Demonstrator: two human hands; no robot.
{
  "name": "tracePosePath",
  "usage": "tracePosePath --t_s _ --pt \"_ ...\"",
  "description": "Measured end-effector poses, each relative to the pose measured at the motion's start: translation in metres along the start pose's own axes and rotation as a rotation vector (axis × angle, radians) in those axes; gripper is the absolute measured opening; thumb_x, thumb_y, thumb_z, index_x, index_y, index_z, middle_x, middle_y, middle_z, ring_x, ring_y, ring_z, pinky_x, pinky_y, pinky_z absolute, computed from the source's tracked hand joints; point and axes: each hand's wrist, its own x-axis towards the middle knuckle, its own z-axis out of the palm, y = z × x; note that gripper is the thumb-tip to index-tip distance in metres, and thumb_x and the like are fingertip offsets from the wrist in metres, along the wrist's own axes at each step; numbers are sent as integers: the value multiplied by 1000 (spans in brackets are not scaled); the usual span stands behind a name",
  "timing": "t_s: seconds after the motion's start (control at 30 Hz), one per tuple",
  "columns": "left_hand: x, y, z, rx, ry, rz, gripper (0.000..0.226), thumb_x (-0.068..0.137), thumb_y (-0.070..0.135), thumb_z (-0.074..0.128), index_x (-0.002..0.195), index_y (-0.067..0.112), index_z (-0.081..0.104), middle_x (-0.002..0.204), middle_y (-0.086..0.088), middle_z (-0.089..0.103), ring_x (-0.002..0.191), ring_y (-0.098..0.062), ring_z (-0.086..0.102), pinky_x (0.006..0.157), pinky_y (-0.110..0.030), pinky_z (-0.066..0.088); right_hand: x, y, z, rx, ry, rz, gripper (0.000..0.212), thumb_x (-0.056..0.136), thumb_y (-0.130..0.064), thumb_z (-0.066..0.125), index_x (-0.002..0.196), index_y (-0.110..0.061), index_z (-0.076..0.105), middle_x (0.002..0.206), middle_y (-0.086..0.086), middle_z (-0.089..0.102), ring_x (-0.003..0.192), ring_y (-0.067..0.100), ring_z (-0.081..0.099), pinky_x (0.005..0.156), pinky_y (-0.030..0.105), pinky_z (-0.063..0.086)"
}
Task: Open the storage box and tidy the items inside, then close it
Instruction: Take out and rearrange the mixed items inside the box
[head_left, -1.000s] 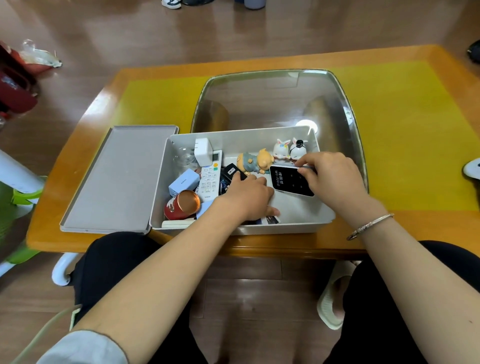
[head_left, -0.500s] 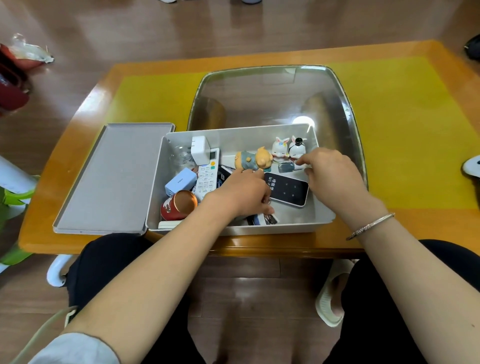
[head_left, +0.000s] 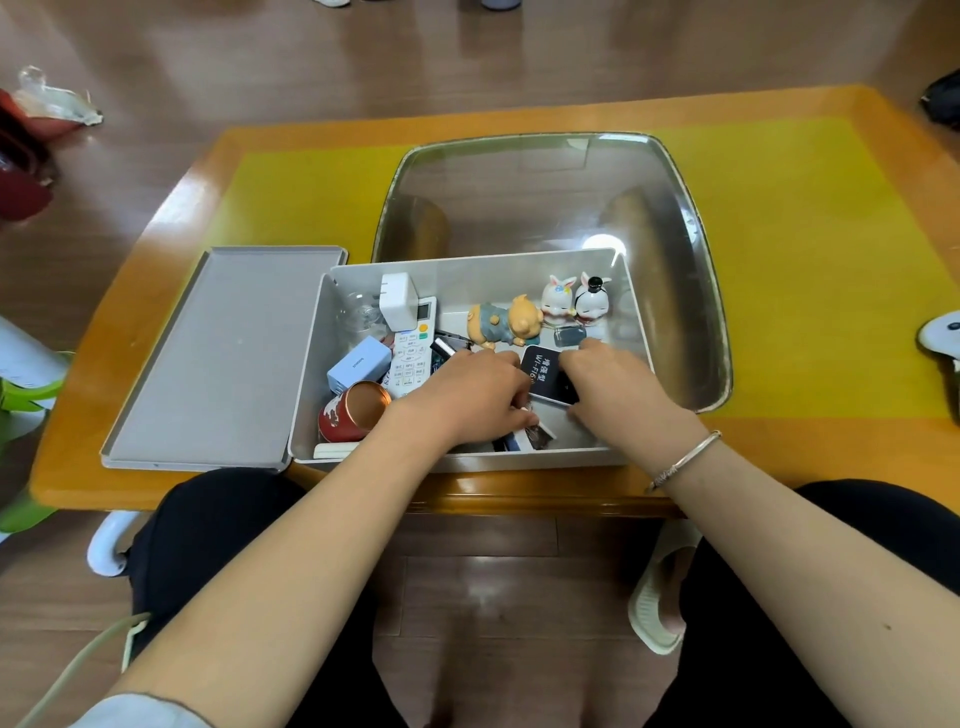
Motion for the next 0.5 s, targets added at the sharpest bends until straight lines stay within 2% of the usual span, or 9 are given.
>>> tracePosePath --t_s 0.17,0.27,0.37,0.5 --pt "-2 1 3 7 37 10 28 90 48 54 99 23 61 107 0 58 99 -22 55 80 -33 34 -3 -2 1 -54 58 38 27 85 0 52 111 -9 54 113 13 52 101 35 58 71 35 40" --pt "-3 2 6 12 52 -4 36 90 47 53 117 23 53 110 -2 58 104 -23 54 87 -36 36 -3 -4 1 -52 77 78 28 83 3 53 109 -8 53 113 13 52 101 35 58 66 33 34" --pt "-2 5 10 69 7 -28 53 90 54 48 135 26 43 120 -5 56 113 -26 51 96 -41 35 -2 -6 0 -41 75 101 29 84 2 53 112 -7 51 114 14 53 102 35 58 68 34 39" --pt "0 8 12 112 -53 -46 57 93 59 38 143 32 36 131 -5 52 121 -26 46 101 -43 30 -2 -3 1 -15 49 74 27 86 1 51 111 -6 51 114 15 53 103 36 57 71 34 39"
